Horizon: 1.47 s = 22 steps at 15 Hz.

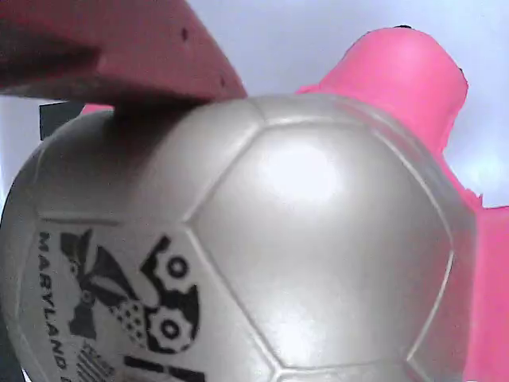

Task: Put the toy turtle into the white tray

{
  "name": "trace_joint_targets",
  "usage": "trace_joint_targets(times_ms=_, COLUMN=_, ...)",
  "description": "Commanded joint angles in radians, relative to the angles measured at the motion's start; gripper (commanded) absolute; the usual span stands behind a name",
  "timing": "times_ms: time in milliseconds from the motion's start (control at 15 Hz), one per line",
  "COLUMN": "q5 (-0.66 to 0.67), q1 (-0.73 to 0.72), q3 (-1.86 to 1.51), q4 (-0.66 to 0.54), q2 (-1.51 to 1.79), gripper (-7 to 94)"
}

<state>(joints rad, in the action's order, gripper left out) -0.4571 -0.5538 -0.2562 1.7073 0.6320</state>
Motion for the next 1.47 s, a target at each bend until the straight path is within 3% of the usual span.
trace_joint_targets(times_ms=0, q5=-0.011, q1=-0.014, q3=0.06, q4=0.014, q2=0.048, gripper=39)
trace_joint_targets(times_ms=133, q5=-0.014, q1=-0.018, q3=0.048, q4=0.023, q2=0.044, gripper=58)
trace_joint_targets(times_ms=667, q5=-0.02, q1=-0.008, q3=-0.034, q4=0.046, q2=0.172, gripper=58)
trace_joint_targets(times_ms=733, q5=-0.018, q1=0.006, q3=-0.08, q4=0.046, q2=0.252, gripper=49)
trace_joint_targets(times_ms=867, q5=-0.028, q1=0.043, q3=-0.192, q4=0.031, q2=0.443, gripper=7)
trace_joint_targets(times_ms=933, q5=-0.012, q1=0.061, q3=-0.29, q4=-0.002, q2=0.557, gripper=-3)
trace_joint_targets(times_ms=1200, q5=0.084, q1=0.149, q3=-0.916, q4=-0.27, q2=1.08, gripper=-2)
trace_joint_targets(times_ms=1400, q5=0.15, q1=0.262, q3=-1.341, q4=-0.396, q2=1.391, gripper=-2)
